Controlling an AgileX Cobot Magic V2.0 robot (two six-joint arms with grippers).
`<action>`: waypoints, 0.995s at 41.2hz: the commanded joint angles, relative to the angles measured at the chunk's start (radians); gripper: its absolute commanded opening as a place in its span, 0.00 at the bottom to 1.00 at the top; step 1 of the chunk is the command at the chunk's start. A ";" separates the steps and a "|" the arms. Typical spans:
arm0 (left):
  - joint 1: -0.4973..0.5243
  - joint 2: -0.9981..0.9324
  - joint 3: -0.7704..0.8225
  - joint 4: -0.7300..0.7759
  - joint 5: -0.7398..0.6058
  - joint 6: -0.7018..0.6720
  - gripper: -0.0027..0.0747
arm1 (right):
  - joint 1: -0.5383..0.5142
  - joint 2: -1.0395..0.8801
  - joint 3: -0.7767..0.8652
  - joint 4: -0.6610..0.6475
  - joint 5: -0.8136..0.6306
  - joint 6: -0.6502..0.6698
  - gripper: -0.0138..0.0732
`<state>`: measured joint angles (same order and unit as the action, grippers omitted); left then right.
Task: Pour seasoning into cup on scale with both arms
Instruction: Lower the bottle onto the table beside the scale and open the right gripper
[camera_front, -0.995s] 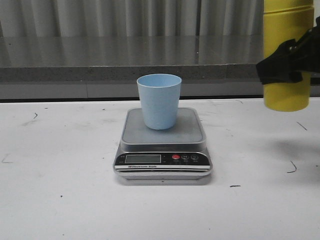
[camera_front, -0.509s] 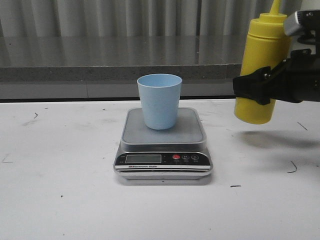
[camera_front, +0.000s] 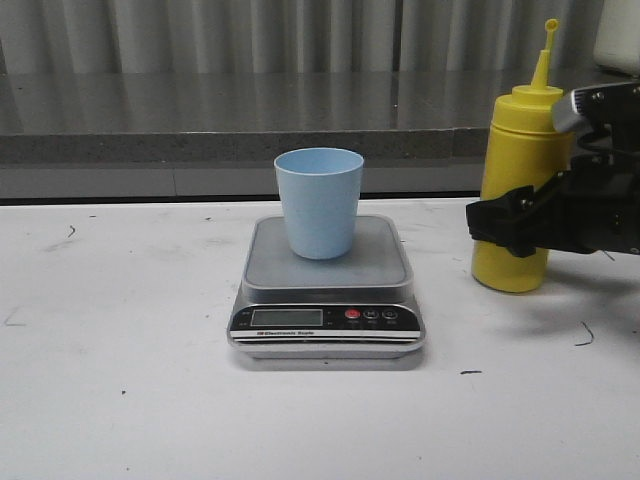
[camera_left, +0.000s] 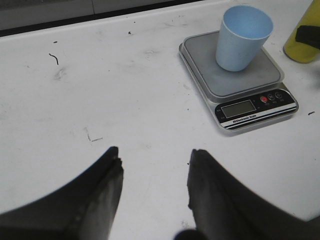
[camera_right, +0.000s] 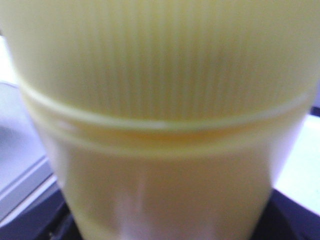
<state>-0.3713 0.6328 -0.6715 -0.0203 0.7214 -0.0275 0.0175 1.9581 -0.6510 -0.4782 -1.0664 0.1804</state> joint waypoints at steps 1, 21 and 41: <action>0.001 -0.001 -0.027 -0.009 -0.066 -0.003 0.44 | -0.005 -0.045 -0.023 0.023 -0.125 -0.013 0.79; 0.001 -0.001 -0.027 -0.009 -0.066 -0.003 0.44 | -0.005 -0.048 0.012 0.024 -0.126 -0.012 0.89; 0.001 -0.001 -0.027 -0.009 -0.066 -0.003 0.44 | 0.019 -0.254 0.285 0.189 -0.068 -0.012 0.89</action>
<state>-0.3713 0.6328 -0.6715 -0.0203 0.7214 -0.0275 0.0247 1.8100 -0.3912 -0.2970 -1.1125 0.1789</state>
